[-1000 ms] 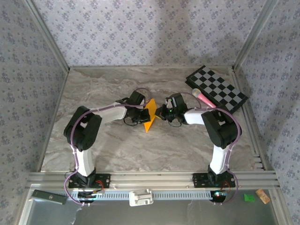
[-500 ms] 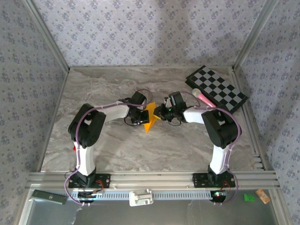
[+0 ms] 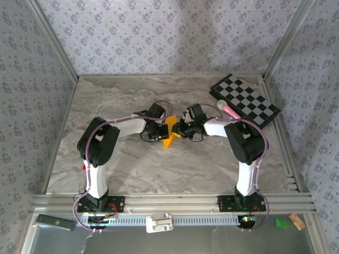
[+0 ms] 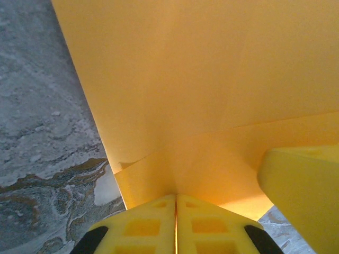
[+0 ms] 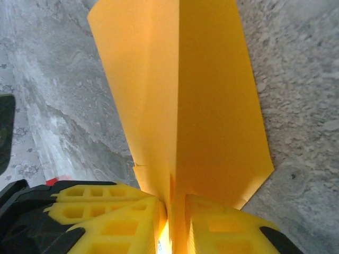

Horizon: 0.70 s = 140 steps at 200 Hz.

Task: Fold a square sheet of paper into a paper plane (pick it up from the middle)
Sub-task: Turn over the paper at the center of the table.

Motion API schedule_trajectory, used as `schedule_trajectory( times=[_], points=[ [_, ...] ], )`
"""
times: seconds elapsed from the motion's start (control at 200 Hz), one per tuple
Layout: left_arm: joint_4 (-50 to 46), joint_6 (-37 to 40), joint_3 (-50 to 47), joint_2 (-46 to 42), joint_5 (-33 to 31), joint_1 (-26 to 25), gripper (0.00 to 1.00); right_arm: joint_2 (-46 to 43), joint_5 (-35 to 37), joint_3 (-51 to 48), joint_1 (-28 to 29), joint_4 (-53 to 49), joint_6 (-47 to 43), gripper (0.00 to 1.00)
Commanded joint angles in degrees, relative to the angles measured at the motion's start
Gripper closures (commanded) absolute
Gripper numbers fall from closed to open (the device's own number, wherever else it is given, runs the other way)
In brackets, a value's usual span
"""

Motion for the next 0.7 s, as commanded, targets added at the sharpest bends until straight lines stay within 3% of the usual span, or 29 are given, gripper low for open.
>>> schedule_trajectory(
  times=[0.0, 0.245, 0.425, 0.55, 0.695],
  points=[
    [0.3, 0.7, -1.0, -2.0, -1.0, 0.1, 0.91, 1.5, 0.0, 2.5, 0.7, -3.6, -1.7, 0.81],
    [1.9, -2.5, -5.3, -9.3, -2.4, 4.2, 0.85, 1.9, -0.6, 5.2, 1.1, -2.9, -2.7, 0.97],
    [4.3, -6.4, -12.0, -18.2, -3.5, 11.8, 0.77, 0.5, -5.2, 7.8, 1.9, 3.7, -0.3, 0.98],
    [6.8, -8.9, -16.4, -22.0, -0.5, 17.1, 0.72, 0.4, -7.4, 10.2, 2.2, 7.5, 2.9, 0.96],
    [9.8, -8.7, -19.6, -25.3, 1.9, 19.0, 0.64, -0.4, -7.0, 10.2, 1.4, 10.1, 7.4, 0.94]
  ],
)
